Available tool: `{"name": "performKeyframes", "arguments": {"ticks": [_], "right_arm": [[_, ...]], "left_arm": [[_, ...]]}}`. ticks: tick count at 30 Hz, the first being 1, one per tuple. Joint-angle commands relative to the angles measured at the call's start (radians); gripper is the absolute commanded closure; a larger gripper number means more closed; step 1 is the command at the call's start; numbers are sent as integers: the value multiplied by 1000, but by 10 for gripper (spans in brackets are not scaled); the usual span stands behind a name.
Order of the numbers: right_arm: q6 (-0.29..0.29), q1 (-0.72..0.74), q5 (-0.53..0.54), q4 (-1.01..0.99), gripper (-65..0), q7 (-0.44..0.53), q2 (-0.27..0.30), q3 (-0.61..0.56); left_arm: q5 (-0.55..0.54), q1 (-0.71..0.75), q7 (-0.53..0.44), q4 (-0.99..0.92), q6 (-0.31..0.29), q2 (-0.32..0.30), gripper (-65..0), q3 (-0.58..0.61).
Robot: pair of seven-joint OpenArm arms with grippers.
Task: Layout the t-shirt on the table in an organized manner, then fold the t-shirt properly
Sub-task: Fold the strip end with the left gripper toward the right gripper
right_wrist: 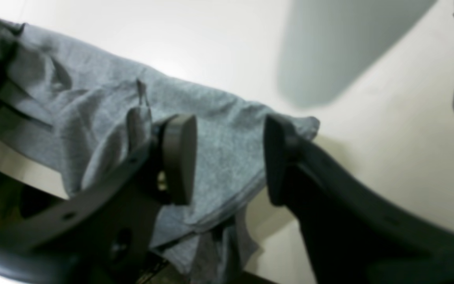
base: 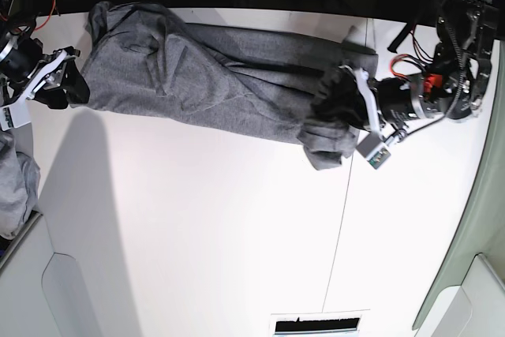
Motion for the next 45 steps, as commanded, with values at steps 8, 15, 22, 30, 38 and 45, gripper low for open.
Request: {"name": "performKeyframes", "arguments": {"ticks": [8, 15, 22, 30, 38, 45], "right_arm": [[-36, 5, -34, -36, -392, 21, 16, 14], [-23, 5, 48, -261, -445, 31, 22, 14], [11, 8, 162, -404, -445, 28, -2, 11], [17, 26, 183, -407, -438, 24, -54, 0], [14, 82, 141, -407, 0, 21, -67, -33], [14, 153, 116, -406, 0, 24, 34, 43]], "left_arm": [[224, -16, -145, -40, -5, 69, -332, 168], [180, -20, -139, -39, 13, 117, -332, 179], [-13, -27, -134, -39, -10, 125, -332, 179], [-13, -43, -135, -39, -11, 124, -331, 157], [-62, -48, -127, -38, -14, 121, -331, -108], [-52, -2, -124, -38, -14, 73, -331, -238]]}}
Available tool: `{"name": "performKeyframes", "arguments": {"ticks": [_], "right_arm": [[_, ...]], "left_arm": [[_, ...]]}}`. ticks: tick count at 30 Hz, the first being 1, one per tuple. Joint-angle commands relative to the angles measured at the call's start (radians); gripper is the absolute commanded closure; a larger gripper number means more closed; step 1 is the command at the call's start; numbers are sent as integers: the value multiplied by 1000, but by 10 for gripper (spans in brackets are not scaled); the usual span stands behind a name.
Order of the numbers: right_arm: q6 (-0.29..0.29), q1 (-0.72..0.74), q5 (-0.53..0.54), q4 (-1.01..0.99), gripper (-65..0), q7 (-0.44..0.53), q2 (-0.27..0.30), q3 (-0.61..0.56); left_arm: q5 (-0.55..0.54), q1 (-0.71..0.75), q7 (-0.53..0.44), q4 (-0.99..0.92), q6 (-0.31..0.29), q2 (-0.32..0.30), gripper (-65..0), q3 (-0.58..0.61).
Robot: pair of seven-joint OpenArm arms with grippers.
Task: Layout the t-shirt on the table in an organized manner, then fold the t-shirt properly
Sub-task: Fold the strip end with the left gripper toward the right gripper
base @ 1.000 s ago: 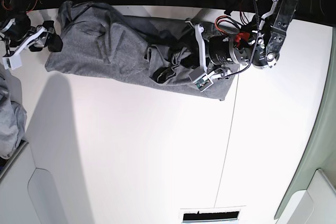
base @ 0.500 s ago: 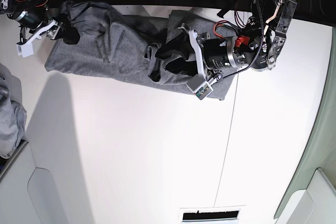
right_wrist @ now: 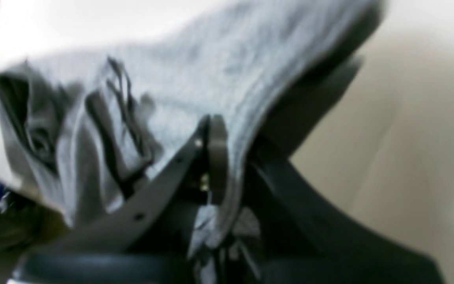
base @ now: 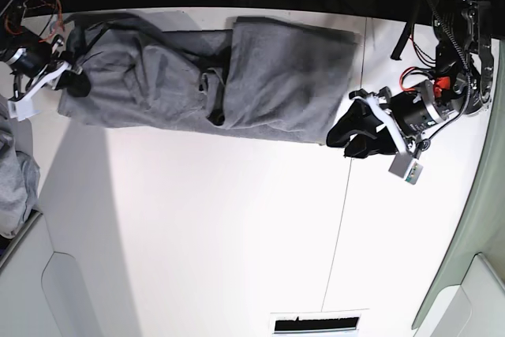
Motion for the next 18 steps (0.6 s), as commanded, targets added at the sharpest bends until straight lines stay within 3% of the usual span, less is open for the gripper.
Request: {"name": "performKeyframes", "arguments": {"ticks": [1, 7, 10, 13, 18], "right_arm": [[7, 16, 16, 15, 0, 22, 47, 23], [10, 92, 47, 18, 0, -29, 141, 31], [11, 132, 97, 27, 0, -77, 138, 28], [19, 141, 141, 69, 0, -103, 128, 0], [18, 125, 151, 234, 0, -132, 66, -103]], "left_arm": [[-10, 10, -16, 16, -11, -10, -331, -3], [3, 104, -50, -11, -10, -2, -331, 26], [14, 132, -56, -66, -10, 26, -331, 100], [92, 133, -132, -144, -10, 74, -331, 171], [159, 116, -175, -235, -6, 149, -331, 206]]}}
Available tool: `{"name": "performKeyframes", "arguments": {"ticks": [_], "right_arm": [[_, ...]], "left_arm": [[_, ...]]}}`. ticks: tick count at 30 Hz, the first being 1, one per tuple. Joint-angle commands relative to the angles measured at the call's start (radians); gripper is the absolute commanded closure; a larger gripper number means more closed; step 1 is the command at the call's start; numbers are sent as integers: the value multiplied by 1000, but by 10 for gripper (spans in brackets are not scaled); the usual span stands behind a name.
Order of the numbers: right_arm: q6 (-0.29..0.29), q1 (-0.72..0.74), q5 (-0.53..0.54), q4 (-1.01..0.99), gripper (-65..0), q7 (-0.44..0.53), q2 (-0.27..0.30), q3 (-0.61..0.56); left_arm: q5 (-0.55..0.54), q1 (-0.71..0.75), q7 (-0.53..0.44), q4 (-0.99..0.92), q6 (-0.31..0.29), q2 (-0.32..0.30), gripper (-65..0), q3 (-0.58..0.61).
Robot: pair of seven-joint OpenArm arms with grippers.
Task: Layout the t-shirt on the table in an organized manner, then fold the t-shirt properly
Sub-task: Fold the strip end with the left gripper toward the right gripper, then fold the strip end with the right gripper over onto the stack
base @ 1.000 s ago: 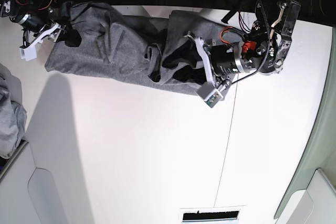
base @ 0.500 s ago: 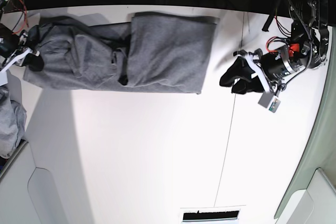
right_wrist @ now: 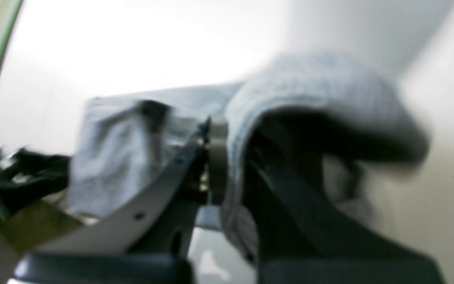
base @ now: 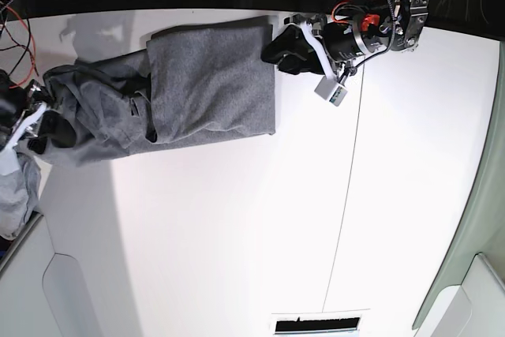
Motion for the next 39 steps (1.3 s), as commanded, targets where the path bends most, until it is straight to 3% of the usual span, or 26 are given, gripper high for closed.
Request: {"name": "performKeyframes", "arguments": {"ticks": [1, 5, 10, 14, 15, 19, 21, 29, 34, 39], "right_arm": [[11, -1, 27, 42, 0, 15, -5, -23], [11, -28, 11, 99, 0, 19, -88, -148], [12, -28, -117, 96, 0, 35, -206, -321], [11, -28, -191, 95, 0, 52, -254, -460], [11, -28, -220, 95, -1, 72, -259, -492], [10, -28, -361, 95, -274, 122, -269, -587], [10, -27, -394, 95, -353, 140, -269, -616], [10, 22, -402, 96, -356, 192, -270, -649], [-2, 95, -402, 96, -356, 204, -270, -640], [-2, 175, -402, 96, -355, 204, -269, -564]], "left_arm": [[3, 0, 0, 2, 4, 5, -331, -2], [2, -3, 2, 0, 5, 27, -331, -2], [3, -3, 3, 0, 5, 27, -331, -2], [3, -4, 2, 0, 4, 27, -331, -2], [3, -6, 2, 0, 4, 27, -331, -2], [6, -11, 5, 0, 4, 26, -331, -2], [6, -12, 5, 0, 4, 21, -331, -2], [-58, -17, 48, 19, -9, -20, -331, -8], [-143, -16, 90, 71, -9, -76, -325, -92], [-214, -16, 164, 195, -9, -118, -149, -162]]}}
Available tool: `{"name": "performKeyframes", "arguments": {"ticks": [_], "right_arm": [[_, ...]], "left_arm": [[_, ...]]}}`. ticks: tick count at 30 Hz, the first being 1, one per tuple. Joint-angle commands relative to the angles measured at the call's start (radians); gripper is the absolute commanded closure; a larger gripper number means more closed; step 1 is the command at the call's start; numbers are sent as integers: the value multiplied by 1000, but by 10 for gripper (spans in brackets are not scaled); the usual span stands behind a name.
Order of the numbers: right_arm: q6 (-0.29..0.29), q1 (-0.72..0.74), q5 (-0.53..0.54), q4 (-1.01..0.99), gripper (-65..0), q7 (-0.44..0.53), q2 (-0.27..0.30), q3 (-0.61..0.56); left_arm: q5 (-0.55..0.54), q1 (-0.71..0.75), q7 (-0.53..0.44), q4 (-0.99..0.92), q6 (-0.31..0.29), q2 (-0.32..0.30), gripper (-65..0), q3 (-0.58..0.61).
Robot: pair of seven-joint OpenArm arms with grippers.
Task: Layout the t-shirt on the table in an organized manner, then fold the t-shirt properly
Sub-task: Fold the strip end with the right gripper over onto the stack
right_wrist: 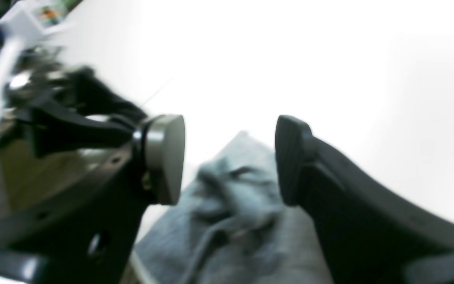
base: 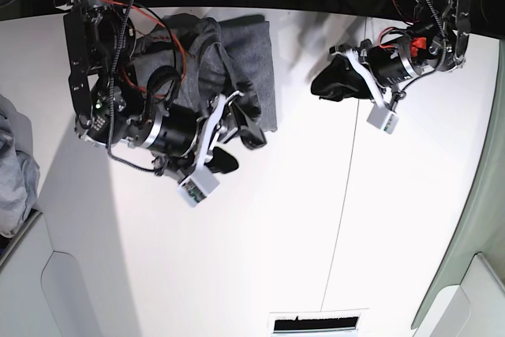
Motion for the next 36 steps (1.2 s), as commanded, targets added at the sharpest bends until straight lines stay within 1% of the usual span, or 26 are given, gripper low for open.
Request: {"name": "performKeyframes", "arguments": {"ticks": [1, 3, 5, 6, 7, 9, 10, 12, 15, 18, 21, 24, 26, 28, 29, 31, 33, 36], "right_arm": [[0, 32, 16, 16, -355, 28, 0, 23], [-13, 55, 2, 11, -354, 37, 0, 66], [-25, 74, -48, -19, -344, 71, 0, 106], [-36, 84, -77, -43, -301, 94, 0, 125], [-42, 93, -101, -75, -233, 119, 0, 142], [-42, 117, -123, -156, -35, 165, 0, 176], [-42, 129, -123, -200, 0, 183, 1, 192], [-42, 153, -122, -286, 0, 205, 3, 222], [-38, 190, -122, -408, 0, 233, 3, 257], [-38, 216, -117, -499, 0, 243, 2, 260], [-37, 220, -106, -552, 0, 257, 3, 246], [-28, 221, -107, -578, 0, 258, 3, 221], [-26, 221, -108, -587, 0, 257, 3, 203], [-23, 220, -126, -593, 0, 256, 3, 183], [-8, 220, -137, -597, 0, 256, 5, 170], [-3, 220, -137, -603, 0, 256, 14, 133], [-4, 220, -136, -603, 0, 252, 31, 87], [-4, 217, -122, -602, 0, 233, 78, 31]], "left_arm": [[-27, -6, -8, 39, -12, -11, -129, 0], [-32, -7, -5, 69, -12, -20, -114, 12], [-51, -8, -6, 85, -12, -19, -97, 34], [-72, -8, -6, 91, -12, -19, -80, 51], [-88, -8, -6, 98, -12, -18, -63, 73], [-86, -11, -14, 111, -12, -12, -45, 132], [-76, -15, -23, 113, -12, -7, -45, 169], [-50, -26, -27, 113, -12, 7, -45, 245], [-48, -50, -27, 114, -12, 36, -45, 344], [-36, -69, -28, 114, -12, 80, -45, 399], [49, -69, -29, 108, -12, 121, -45, 435], [156, -69, -63, 77, -12, 148, -45, 452], [181, -69, -79, 57, -12, 147, -45, 451], [212, -69, -74, 39, -12, 143, -45, 447], [229, -69, -77, 24, -12, 135, -45, 448], [259, -71, -105, -16, -12, 109, -45, 445], [300, -84, -148, -66, -12, 79, -45, 438], [333, -132, -195, -137, -12, 53, -45, 407]]}}
